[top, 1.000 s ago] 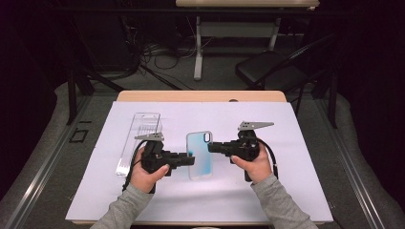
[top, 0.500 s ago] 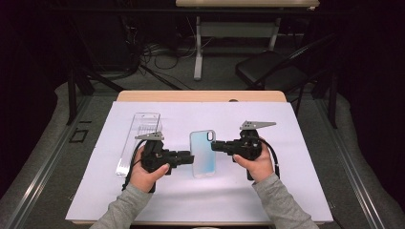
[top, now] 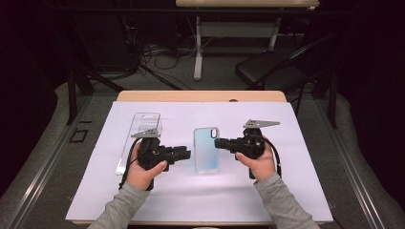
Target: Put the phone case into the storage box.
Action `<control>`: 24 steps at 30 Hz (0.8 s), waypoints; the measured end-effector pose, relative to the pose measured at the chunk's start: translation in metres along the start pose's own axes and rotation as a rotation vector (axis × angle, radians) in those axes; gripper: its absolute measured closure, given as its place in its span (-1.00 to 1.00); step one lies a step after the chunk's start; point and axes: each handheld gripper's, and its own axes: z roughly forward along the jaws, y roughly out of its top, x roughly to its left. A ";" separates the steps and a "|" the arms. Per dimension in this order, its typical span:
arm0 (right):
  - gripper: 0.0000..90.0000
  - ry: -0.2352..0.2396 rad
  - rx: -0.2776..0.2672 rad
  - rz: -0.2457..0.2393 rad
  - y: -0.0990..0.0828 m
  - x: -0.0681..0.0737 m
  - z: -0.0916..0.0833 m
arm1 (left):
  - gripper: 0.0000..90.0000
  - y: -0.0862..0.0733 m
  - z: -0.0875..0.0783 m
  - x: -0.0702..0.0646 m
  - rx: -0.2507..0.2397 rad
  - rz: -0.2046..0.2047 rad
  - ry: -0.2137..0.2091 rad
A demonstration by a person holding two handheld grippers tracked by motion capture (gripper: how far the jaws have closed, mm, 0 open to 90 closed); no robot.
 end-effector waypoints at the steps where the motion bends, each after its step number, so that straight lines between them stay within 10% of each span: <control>1: 0.86 -0.002 -0.001 0.001 0.000 0.000 0.000 | 0.42 0.000 0.000 0.000 0.003 0.004 0.009; 11: 0.86 -0.021 -0.011 -0.006 0.000 0.001 -0.001 | 0.40 0.000 0.002 0.000 0.018 0.075 0.136; 24: 0.86 -0.043 -0.016 -0.022 -0.001 0.004 0.004 | 0.23 0.002 -0.001 0.001 0.023 0.140 0.185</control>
